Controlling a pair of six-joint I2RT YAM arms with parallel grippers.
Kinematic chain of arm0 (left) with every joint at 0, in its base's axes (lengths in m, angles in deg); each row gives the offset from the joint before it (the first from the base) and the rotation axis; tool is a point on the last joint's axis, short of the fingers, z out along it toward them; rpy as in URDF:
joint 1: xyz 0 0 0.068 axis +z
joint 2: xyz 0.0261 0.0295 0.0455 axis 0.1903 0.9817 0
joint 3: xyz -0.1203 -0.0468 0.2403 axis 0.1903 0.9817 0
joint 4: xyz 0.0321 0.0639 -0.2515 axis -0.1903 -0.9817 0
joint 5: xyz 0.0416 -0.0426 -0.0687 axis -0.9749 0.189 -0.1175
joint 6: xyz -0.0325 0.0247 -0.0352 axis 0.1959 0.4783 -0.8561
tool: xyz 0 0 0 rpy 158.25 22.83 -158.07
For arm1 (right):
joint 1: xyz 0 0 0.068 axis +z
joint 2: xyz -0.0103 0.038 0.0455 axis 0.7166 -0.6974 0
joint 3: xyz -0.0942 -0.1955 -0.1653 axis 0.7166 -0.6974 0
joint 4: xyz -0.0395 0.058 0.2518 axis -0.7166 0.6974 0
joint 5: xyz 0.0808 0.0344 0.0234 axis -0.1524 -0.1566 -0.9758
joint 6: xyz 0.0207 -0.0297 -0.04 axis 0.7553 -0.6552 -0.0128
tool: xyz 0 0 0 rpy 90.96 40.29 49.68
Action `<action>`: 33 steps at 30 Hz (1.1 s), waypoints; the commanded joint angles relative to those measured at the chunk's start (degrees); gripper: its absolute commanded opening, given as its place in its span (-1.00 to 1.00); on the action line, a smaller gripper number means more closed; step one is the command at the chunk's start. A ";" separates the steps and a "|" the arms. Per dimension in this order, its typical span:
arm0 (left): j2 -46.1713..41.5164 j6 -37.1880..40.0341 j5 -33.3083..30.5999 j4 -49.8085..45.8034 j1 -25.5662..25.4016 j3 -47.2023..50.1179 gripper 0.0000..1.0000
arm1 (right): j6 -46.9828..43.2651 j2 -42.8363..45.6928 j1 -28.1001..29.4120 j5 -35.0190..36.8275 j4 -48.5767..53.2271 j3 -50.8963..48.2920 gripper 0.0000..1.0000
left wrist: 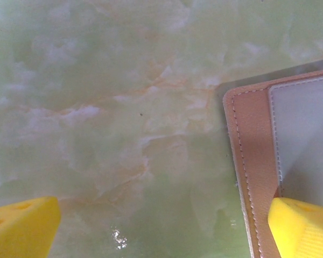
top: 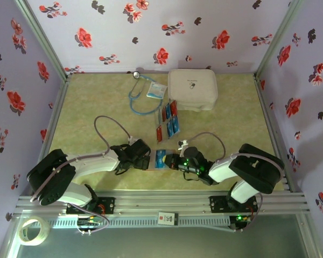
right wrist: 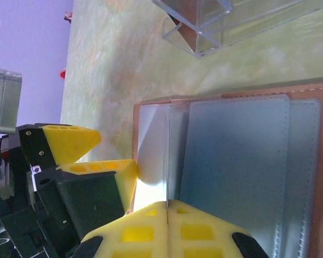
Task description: Put the credit cards into the card holder
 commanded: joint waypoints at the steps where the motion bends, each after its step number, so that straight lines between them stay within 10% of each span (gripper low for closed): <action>1: 0.88 -0.90 -1.46 -1.33 -0.67 0.99 0.99 | 1.29 -0.39 0.49 0.73 -1.21 -1.17 -1.00; 33: 1.31 -0.99 -1.45 -1.09 -1.07 0.78 0.99 | 1.56 -4.32 0.41 0.32 -1.36 1.52 -1.00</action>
